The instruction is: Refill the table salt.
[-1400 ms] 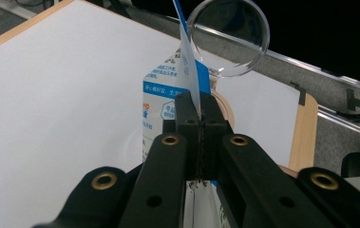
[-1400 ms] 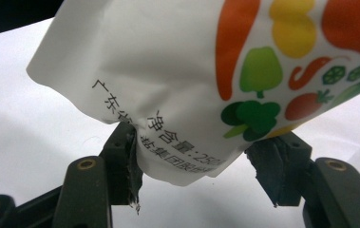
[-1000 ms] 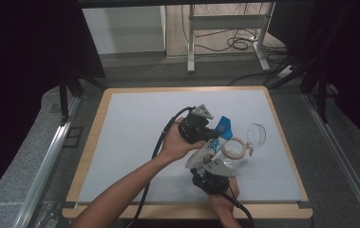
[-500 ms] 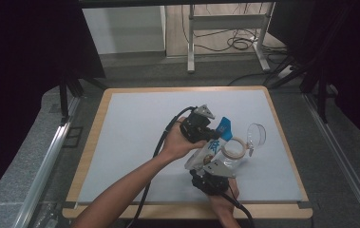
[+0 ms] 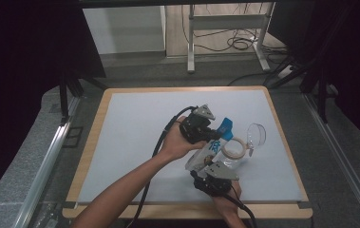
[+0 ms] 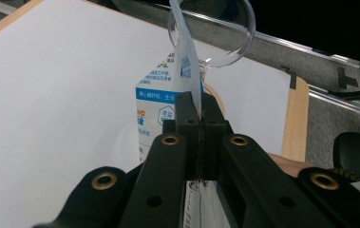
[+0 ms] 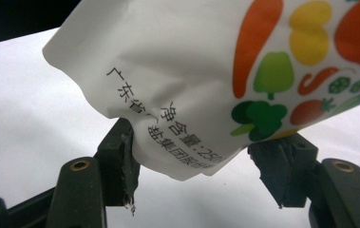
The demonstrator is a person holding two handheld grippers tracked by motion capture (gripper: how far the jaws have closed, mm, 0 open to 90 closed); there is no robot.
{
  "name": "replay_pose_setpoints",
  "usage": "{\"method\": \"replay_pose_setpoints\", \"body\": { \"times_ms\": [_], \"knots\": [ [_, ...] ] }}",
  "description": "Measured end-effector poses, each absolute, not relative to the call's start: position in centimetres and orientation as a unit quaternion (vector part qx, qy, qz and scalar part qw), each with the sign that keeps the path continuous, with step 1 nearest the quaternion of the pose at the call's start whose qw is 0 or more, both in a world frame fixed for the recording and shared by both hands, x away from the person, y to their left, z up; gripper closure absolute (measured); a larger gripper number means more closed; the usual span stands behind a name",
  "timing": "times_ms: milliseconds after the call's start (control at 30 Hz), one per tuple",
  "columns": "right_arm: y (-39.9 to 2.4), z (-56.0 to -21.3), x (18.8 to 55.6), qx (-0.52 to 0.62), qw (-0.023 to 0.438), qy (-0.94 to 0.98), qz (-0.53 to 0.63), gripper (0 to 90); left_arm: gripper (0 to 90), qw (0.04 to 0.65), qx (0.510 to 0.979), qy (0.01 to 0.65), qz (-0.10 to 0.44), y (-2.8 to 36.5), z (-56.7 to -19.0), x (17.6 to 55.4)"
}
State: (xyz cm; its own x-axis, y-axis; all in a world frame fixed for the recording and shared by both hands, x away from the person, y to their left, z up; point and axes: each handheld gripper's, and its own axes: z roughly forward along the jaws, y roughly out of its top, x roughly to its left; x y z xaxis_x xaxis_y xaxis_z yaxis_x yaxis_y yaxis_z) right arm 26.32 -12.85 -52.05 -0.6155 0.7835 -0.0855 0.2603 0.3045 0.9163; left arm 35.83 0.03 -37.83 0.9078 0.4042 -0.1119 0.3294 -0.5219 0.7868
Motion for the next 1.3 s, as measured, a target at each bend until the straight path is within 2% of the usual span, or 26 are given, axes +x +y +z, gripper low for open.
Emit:
{"method": "replay_pose_setpoints", "body": {
  "times_ms": [233, 1300],
  "knots": [
    [-13.4, -51.9, 26.1, 0.333, 0.267, 0.762, 0.487, 38.3, 90.0, 0.447, 0.869, 0.209, 0.031, 0.5, -37.8, 36.2],
    [-12.3, -52.1, 25.5, 0.347, 0.303, 0.758, 0.461, 42.0, 90.0, 0.417, 0.888, 0.191, 0.017, -0.9, -37.9, 36.7]
  ]
}}
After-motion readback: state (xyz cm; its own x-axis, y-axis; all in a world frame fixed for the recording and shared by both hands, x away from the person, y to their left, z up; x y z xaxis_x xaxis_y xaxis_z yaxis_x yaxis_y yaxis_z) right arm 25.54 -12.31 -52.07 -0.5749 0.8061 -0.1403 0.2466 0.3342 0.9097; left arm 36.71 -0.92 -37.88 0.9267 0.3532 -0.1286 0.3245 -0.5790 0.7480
